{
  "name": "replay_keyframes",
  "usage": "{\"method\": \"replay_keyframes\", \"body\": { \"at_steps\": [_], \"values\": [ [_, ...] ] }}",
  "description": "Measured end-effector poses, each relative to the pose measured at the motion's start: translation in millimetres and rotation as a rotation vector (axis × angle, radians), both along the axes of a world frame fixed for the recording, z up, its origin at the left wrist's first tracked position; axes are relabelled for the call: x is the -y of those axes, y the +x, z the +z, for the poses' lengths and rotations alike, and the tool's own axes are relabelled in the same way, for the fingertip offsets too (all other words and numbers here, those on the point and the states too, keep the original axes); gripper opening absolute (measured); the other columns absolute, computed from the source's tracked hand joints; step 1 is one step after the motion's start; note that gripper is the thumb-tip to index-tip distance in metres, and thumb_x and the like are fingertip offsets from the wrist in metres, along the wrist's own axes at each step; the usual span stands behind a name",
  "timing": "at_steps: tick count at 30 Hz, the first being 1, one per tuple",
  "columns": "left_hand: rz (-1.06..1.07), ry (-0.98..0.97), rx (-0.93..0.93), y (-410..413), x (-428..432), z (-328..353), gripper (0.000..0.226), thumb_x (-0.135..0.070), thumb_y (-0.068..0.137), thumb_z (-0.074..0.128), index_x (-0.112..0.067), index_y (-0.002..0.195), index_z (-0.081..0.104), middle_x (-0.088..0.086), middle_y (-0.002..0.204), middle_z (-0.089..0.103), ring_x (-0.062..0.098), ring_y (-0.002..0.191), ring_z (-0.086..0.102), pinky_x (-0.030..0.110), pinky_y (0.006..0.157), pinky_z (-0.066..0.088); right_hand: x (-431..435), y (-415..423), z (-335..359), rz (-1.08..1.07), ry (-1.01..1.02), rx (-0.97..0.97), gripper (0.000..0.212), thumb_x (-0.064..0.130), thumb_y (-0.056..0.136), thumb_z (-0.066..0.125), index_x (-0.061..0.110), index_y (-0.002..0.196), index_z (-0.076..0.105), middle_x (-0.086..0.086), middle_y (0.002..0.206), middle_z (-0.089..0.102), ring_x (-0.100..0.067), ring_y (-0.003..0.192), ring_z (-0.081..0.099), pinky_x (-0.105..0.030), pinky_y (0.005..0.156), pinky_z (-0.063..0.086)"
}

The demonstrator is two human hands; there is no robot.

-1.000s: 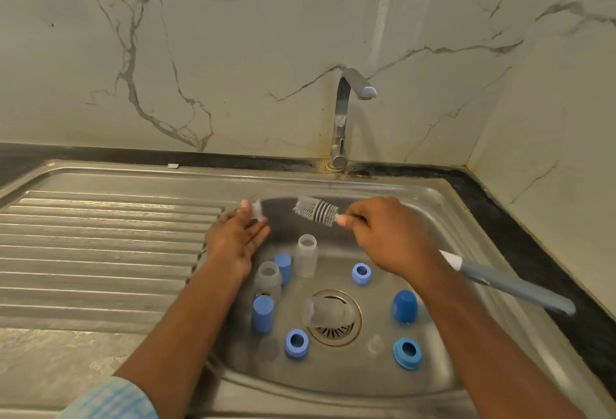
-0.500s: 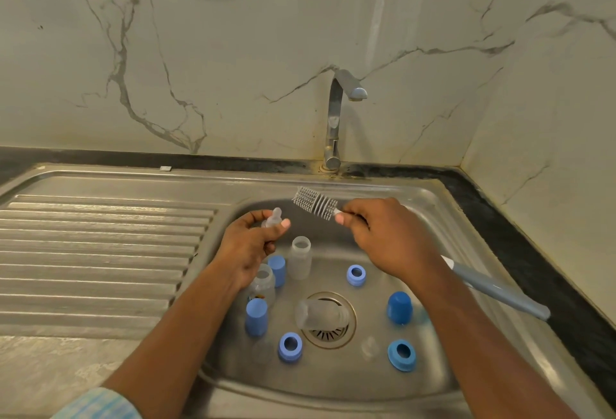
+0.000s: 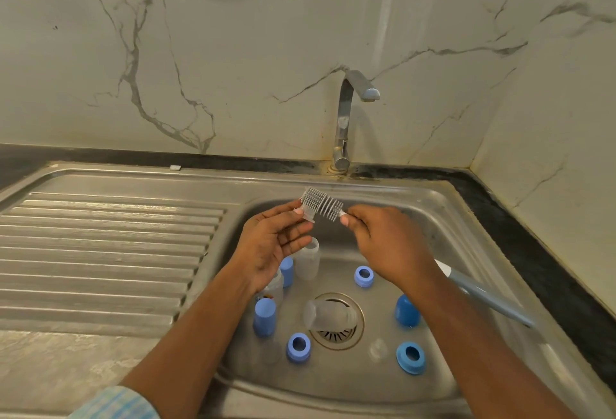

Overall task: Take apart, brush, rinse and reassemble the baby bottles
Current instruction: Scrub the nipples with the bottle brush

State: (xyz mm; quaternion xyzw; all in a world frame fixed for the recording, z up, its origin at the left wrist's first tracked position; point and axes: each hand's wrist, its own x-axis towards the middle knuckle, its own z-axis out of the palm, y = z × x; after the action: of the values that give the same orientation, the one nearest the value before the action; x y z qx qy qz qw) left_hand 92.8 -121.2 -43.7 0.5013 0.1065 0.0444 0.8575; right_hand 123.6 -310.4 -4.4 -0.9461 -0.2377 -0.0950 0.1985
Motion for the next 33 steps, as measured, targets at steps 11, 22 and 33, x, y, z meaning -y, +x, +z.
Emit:
{"method": "replay_keyframes", "body": {
  "at_steps": [11, 22, 33],
  "values": [
    [0.155, -0.042, -0.079, 0.0, -1.4, -3.0, 0.026, -0.003, 0.087, 0.07, -0.002, 0.113, 0.067, 0.016, 0.098, 0.076, 0.02, 0.084, 0.076, 0.023, 0.064, 0.058, -2.7, -3.1, -2.0, 0.022, 0.003, 0.023, 0.032, 0.04, 0.103, 0.041, 0.026, 0.076, 0.05, 0.007, 0.059, 0.045, -0.011, 0.056, 0.043, -0.027, 0.05, 0.029],
    [0.176, 0.134, 0.15, -3.8, 15.1, 3.8, 0.037, 0.006, 0.08, 0.074, -0.015, 0.099, 0.05, 0.016, 0.087, 0.076, 0.029, 0.084, 0.074, 0.033, 0.075, 0.06, -10.1, 4.0, -7.7, -0.078, -0.005, 0.031, 0.029, 0.041, 0.102, 0.042, 0.029, 0.077, 0.048, 0.006, 0.068, 0.053, -0.02, 0.067, 0.055, -0.035, 0.063, 0.046],
    [0.281, 0.292, 0.172, -6.0, 18.1, -0.8, 0.036, 0.004, 0.081, 0.076, -0.014, 0.097, 0.05, 0.017, 0.083, 0.074, 0.029, 0.084, 0.074, 0.038, 0.081, 0.06, -15.5, -1.6, 0.1, -0.139, -0.039, 0.051, 0.032, 0.042, 0.102, 0.04, 0.026, 0.083, 0.06, 0.006, 0.068, 0.056, -0.018, 0.067, 0.055, -0.031, 0.061, 0.041]
  ]
}}
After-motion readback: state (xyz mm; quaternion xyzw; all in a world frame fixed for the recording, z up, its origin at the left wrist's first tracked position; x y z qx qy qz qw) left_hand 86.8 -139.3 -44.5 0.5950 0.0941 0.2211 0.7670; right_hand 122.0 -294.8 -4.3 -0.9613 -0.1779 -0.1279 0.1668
